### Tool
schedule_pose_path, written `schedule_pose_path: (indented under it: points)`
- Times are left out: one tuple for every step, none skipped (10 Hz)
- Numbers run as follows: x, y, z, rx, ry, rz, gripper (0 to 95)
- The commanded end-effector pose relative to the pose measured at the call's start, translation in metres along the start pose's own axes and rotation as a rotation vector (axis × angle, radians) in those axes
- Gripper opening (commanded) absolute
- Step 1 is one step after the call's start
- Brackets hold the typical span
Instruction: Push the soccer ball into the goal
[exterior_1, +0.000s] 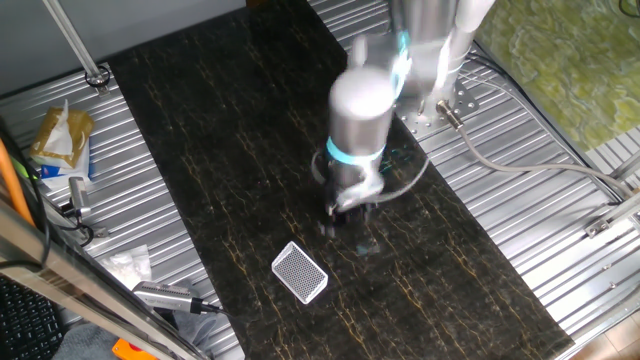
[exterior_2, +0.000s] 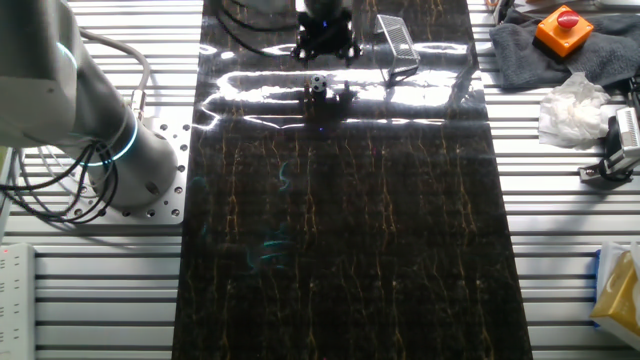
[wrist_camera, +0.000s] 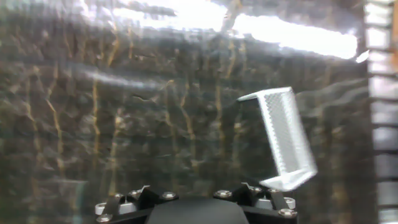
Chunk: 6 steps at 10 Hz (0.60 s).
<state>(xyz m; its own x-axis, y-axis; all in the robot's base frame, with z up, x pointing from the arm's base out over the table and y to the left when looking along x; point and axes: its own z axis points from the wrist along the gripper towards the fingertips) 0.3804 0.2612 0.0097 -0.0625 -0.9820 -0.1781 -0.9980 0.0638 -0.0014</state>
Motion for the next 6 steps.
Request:
schedule_pose_path:
  points:
    - [0.019, -0.049, -0.0206, 0.275, 0.065, 0.392, 76.0]
    - [0.0186, -0.0488, -0.021, 0.262, 0.062, 0.429, 76.0]
    - [0.0175, -0.0481, -0.0225, 0.25, 0.07, 0.456, 95.0]
    - [0.0162, -0.0472, -0.0242, 0.245, 0.081, 0.486, 95.0]
    - [0.0158, -0.047, -0.0247, 0.238, 0.089, 0.509, 95.0]
    - [0.0158, -0.0469, -0.0247, 0.238, 0.099, 0.518, 95.0]
